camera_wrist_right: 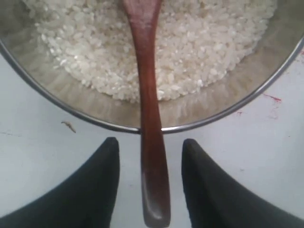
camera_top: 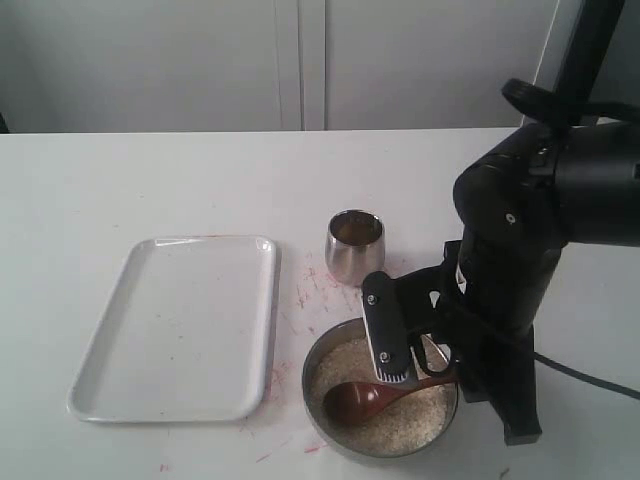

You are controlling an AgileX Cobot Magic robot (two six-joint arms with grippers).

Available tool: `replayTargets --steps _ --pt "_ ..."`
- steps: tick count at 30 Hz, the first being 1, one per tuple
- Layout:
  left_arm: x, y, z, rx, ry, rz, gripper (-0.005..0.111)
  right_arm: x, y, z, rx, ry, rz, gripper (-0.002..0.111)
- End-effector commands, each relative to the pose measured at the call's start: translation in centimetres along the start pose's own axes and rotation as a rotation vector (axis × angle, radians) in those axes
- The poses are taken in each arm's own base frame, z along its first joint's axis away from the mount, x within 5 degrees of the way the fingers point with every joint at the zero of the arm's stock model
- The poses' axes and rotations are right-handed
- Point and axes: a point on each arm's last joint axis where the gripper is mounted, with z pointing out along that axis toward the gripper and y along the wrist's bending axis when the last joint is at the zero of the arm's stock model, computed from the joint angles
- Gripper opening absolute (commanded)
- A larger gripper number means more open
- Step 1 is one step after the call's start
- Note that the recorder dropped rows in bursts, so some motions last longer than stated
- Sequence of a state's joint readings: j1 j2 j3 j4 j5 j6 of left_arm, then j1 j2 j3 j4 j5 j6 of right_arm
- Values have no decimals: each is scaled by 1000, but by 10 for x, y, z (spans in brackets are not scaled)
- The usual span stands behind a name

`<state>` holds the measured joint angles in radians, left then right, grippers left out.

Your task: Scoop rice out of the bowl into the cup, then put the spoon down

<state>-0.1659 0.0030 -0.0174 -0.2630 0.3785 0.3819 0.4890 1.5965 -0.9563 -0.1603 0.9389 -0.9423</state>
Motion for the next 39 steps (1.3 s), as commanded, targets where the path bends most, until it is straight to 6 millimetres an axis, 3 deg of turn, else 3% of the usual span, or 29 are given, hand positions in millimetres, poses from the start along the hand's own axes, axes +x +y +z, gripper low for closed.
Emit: replayTargets --steps 1,16,35,39 --pt "2 -1 0 10 4 -3 14 -1 1 1 -4 3 0 35" --pt "2 -1 0 10 4 -3 14 0 2 1 -9 6 0 34" --pt "2 -1 0 10 4 1 14 1 1 1 3 23 -15 0" --pt "2 -1 0 10 4 1 14 2 0 1 6 28 -19 0"
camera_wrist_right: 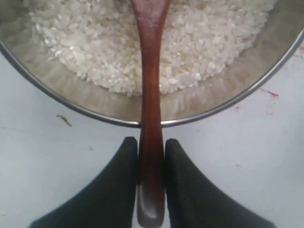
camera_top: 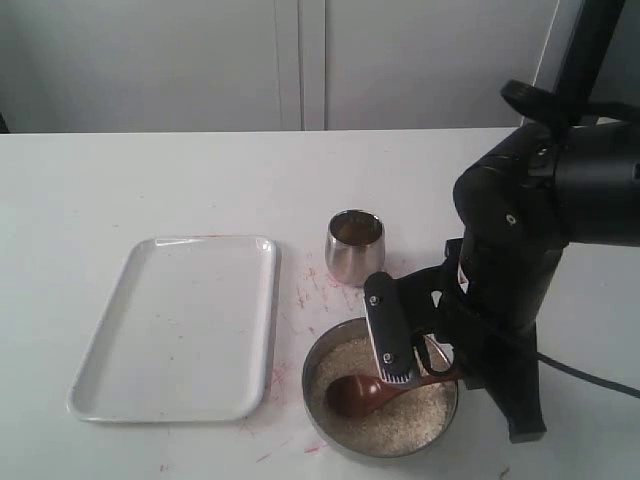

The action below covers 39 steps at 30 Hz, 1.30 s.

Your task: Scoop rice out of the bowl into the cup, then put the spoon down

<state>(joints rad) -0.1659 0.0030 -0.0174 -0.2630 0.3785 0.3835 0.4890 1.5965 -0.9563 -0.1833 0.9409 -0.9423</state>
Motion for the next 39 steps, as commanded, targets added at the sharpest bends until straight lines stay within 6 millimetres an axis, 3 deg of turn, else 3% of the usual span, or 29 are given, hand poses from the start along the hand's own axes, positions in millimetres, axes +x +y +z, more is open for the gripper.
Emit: replayTargets --steps 1,12,25,39 --pt "2 -1 0 10 4 0 14 0 1 1 -2 13 -7 0" --pt "2 -1 0 10 4 0 14 0 7 -26 133 71 -39 0" --pt "2 -1 0 10 4 0 14 18 25 -70 309 287 37 0" --pt "2 -1 0 10 4 0 14 -13 38 -79 464 294 -5 0"
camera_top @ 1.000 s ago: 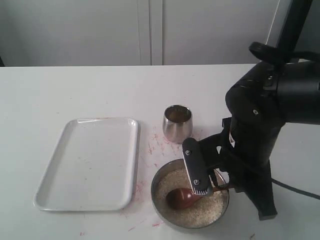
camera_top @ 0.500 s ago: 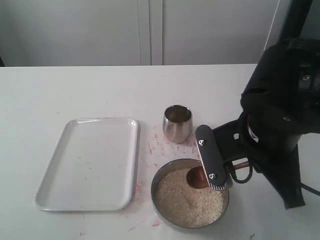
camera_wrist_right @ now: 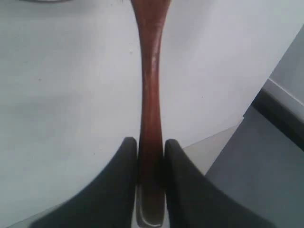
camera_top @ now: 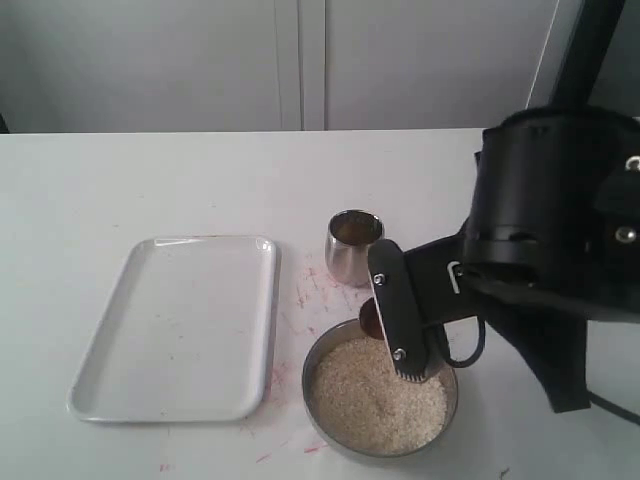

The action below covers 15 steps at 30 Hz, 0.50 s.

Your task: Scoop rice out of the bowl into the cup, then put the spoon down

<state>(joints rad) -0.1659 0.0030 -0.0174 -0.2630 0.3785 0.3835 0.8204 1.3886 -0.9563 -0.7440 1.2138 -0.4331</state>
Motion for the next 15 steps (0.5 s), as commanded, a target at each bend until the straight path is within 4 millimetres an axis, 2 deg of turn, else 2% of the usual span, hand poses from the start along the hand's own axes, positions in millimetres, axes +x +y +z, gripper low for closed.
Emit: replayTargets --steps 1,5,15 --pt "2 -1 0 10 4 0 14 -6 1 0 30 19 -27 0" --pt "2 -1 0 10 4 0 14 -10 0 9 64 70 -82 0" --pt "2 -1 0 10 4 0 14 -25 10 30 15 132 -159 0"
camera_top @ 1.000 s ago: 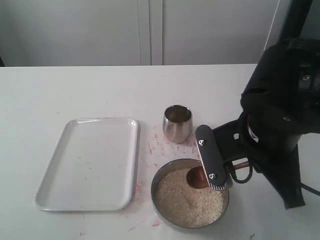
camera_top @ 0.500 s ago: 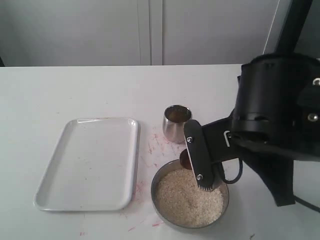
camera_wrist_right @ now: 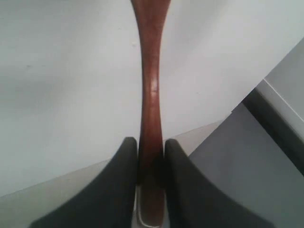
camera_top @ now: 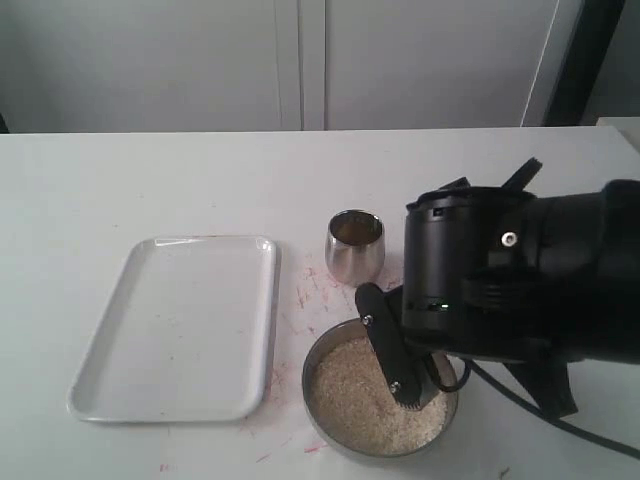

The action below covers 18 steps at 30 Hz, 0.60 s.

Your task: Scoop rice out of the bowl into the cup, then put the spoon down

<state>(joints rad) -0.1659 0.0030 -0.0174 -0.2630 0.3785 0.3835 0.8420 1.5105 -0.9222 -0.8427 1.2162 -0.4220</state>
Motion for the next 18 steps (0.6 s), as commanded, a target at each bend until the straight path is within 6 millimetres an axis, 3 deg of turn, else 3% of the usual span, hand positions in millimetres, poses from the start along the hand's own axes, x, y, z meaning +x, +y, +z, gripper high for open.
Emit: replayTargets --steps 1,18 --pt "2 -1 0 10 4 0 14 -4 1 3 1 20 -17 0" --pt "2 -1 0 10 4 0 14 -12 7 9 -61 15 -53 0"
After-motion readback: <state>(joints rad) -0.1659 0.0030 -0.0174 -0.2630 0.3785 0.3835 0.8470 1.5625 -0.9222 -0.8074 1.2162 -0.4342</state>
